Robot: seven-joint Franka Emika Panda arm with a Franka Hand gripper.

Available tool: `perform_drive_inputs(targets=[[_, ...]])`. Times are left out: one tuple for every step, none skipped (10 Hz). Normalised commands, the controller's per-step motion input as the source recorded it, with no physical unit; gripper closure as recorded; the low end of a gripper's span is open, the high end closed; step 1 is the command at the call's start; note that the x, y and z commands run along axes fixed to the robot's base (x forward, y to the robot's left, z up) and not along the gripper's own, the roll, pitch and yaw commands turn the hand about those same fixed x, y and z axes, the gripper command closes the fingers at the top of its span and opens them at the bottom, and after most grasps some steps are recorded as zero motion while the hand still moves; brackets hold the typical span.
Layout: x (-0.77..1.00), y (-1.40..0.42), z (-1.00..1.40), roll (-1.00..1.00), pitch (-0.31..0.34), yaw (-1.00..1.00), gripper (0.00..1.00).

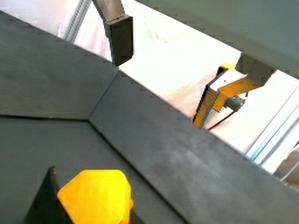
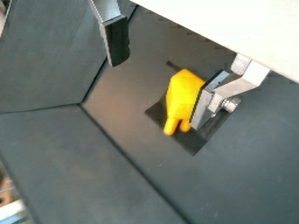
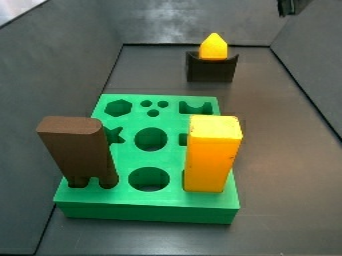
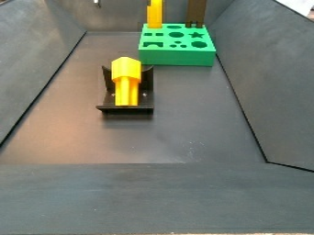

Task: Pick up the 3 prong object. Move up. Place the 3 prong object on the fixture. Regrasp the 3 prong object. Move to above the board. Insert the 3 prong object.
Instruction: Regrasp the 3 prong object.

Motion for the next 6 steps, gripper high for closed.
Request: perform_drive_inputs(targets=[[0.09,-0.03,-0.01,0.38,0.134,0.11,0.00],[0.08,-0.03,0.00,0.24,0.110,0.14,0.00],[0.03,0.08,-1.00,0.15,0.052,0.19,0.00],[0.03,0.08,-1.00,0.14,0.039,0.19,0.00],[0.04,0.07,-1.00,0.13,-0.001,0.18,0.00],[0.06,0.06,-1.00,0.10,-0.048,0.15,0.00]])
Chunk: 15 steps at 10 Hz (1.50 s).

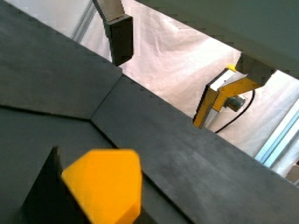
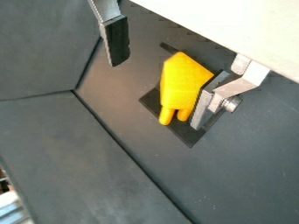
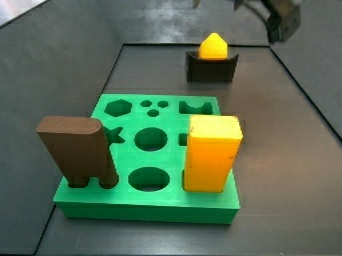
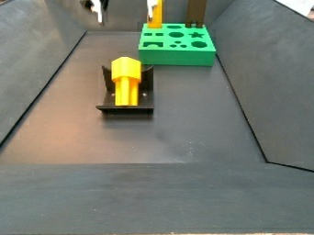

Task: Pick up the 3 prong object. Move up. Place the 3 prong object on the fixture. Regrasp the 3 prong object. Move to above the board. Insert the 3 prong object.
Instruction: Regrasp the 3 prong object, then move to above the board.

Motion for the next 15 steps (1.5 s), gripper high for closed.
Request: perform_drive_inputs(targets=[[0.07,0.06,-1.00,0.08,-0.092,0.12,0.00],[0.07,0.06,-1.00,0.07,-0.107,0.10,0.00],[0.08,0.05,-1.00,0.07,-0.118,0.06,0.00],[0.09,0.05,-1.00,0.07,-0.122,0.03,0.00],[0.10,0.04,-1.00,0.07,-0.106,0.00,0.00],[0.11,0.04,-1.00,0.08,-0.089,-0.02,0.00],[0.10,0.02,-0.82,0.08,-0.058,-0.04,0.00],[0.10,0.02,-0.67,0.07,-0.034,-0.04,0.00],[0.08,0.01,-0.48,0.07,-0.017,-0.04,0.00],[0.08,0.01,-0.39,0.07,-0.012,-0.03,0.00],[0.05,0.00,-0.21,0.07,0.002,-0.01,0.00],[0.00,0.00,0.00,0.00,0.000,0.00,1.00],[0.19,-0.20,1.00,0.10,-0.271,-0.17,1.00],[0.19,-0.20,1.00,0.10,-0.250,-0.18,1.00],[0.18,-0.19,1.00,0.11,-0.208,-0.20,1.00]])
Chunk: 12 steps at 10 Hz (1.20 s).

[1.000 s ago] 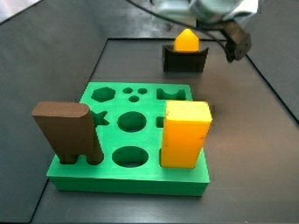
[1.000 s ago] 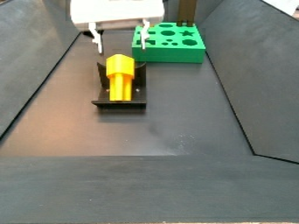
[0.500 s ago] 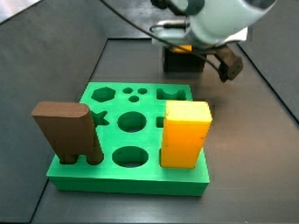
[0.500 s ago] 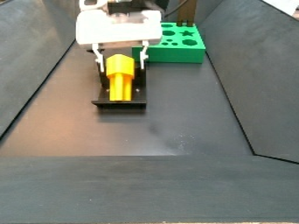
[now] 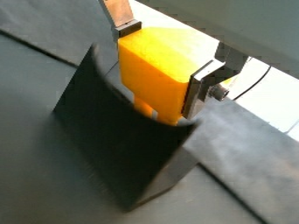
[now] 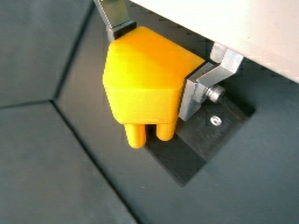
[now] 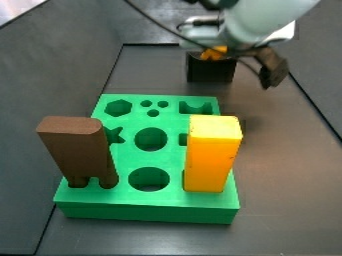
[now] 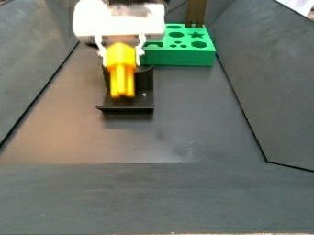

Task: Pick up the 3 prong object. Move up. Place the 3 prong object on the fixture. Regrasp the 3 prong object. Move to above the board. Insert the 3 prong object.
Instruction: Move to above the board.

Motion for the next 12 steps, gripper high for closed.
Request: perform_drive_inputs(targets=[[0.16,-0.18,1.00,0.09,-0.098,-0.24,1.00],[0.16,-0.18,1.00,0.07,-0.054,-0.25,1.00],[0.15,-0.17,1.00,0.06,0.022,-0.23,1.00],[0.14,-0.16,1.00,0.06,0.069,-0.21,1.00],[0.13,-0.16,1.00,0.06,0.130,-0.15,1.00],[0.13,-0.15,1.00,0.06,0.153,-0.12,1.00],[0.13,-0.15,1.00,0.06,0.213,-0.04,1.00],[0.13,-0.14,1.00,0.04,0.239,0.01,1.00],[0.13,-0.14,1.00,0.03,0.254,0.05,1.00],[0.13,-0.13,1.00,0.01,0.254,0.11,1.00],[0.12,-0.13,1.00,0.00,0.235,0.14,1.00],[0.12,-0.11,1.00,-0.02,0.208,0.17,1.00]])
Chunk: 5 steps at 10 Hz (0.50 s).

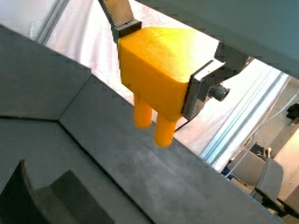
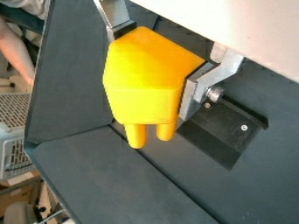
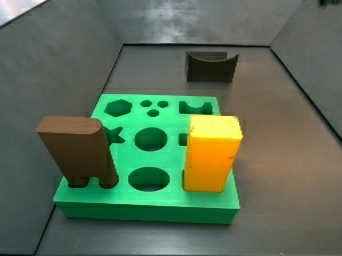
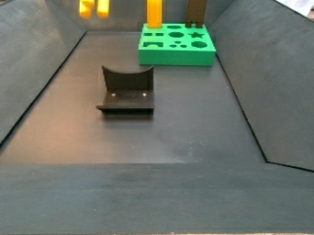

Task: Pick up the 3 prong object. Move up. Place the 3 prong object on the fixture. Regrasp the 3 prong object. Move to above the board. Insert the 3 prong object.
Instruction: Move to above the board.

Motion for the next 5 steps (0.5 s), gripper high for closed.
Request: perform_drive_inputs(targets=[[0.10,-0.09,0.87,-0.02,0.179,0.19,1.00],[0.07,-0.06,0.63,-0.02,0.136,0.20,1.00],[0.05,-0.04,0.46,-0.03,0.105,0.20,1.00],[0.03,-0.03,0.29,-0.03,0.069,0.19,1.00],[-0.95,-1.00,0.20,-1.00,0.036,-0.02,1.00]])
